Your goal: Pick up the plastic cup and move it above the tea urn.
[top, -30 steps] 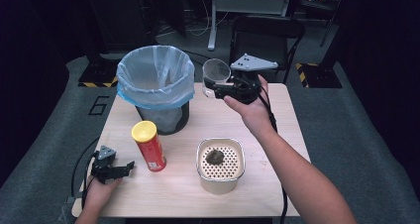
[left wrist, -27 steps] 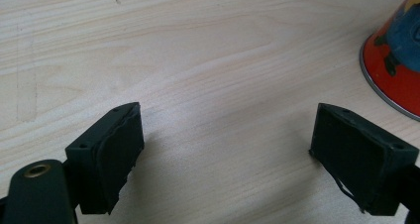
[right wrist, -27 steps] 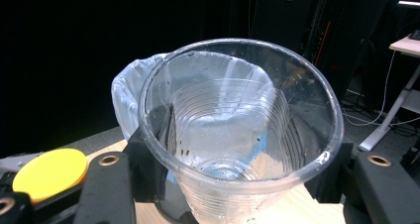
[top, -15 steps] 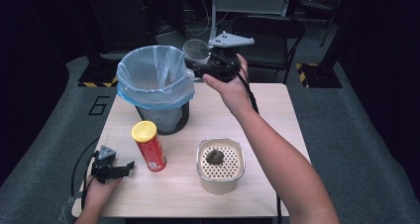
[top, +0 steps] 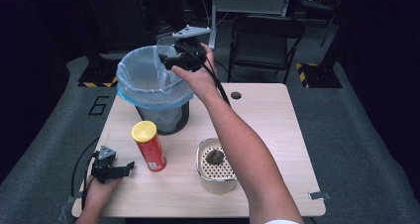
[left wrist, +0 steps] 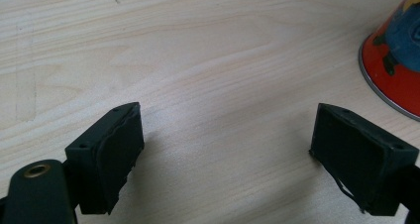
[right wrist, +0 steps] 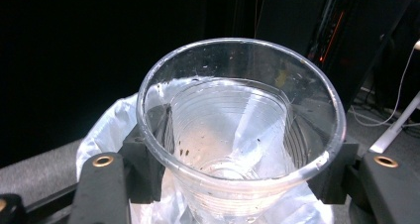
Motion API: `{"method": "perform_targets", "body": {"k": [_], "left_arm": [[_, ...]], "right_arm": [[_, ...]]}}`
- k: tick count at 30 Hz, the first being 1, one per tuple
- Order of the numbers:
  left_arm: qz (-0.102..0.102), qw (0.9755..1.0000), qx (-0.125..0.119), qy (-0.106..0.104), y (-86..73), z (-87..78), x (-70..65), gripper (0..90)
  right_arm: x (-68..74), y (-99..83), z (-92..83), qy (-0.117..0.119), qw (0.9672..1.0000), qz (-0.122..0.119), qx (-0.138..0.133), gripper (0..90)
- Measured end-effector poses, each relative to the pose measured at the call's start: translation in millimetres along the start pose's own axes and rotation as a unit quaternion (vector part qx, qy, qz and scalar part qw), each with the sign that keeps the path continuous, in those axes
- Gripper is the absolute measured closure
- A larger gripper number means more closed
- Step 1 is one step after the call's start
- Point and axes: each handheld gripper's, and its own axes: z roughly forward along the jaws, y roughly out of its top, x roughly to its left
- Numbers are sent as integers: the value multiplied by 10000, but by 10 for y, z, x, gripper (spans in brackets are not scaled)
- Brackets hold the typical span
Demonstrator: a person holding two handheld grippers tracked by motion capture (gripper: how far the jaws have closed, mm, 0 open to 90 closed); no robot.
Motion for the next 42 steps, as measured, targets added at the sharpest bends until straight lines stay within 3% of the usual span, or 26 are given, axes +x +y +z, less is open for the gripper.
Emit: {"method": "perform_targets", "body": {"k": [5,18,21,23,25,28,34,35,40,42], "left_arm": [[-19,10000,2,1,0,0,-3,128],[-40,10000,-6,20,-2,0,-8,129],[-42,10000,-27,35,-2,2,-10,130],[-37,10000,-28,37,-2,2,-9,130],[-55,10000,-30,26,-2,2,-11,129],[-49,10000,-23,25,-5,-1,-12,130],[-29,10000,6,-9,-15,-22,-11,131],[-26,10000,5,-16,-15,-27,-6,137],[-124,9999,65,-85,-4,-59,2,151],[-70,9998,103,-122,9,-77,-8,152]], "right_arm": [[36,-61,153,116,9997,14,194,344],[111,-60,366,158,9992,108,346,339],[137,-71,431,273,9987,105,422,293],[161,-98,497,516,9967,257,563,226],[180,-130,518,533,9964,273,605,145],[169,-158,476,590,9966,355,459,141],[93,-107,272,521,9980,145,326,141],[44,-77,196,542,9981,184,215,141],[-20,-72,75,499,9985,168,168,142],[-42,-86,13,473,9987,97,157,147]]}}
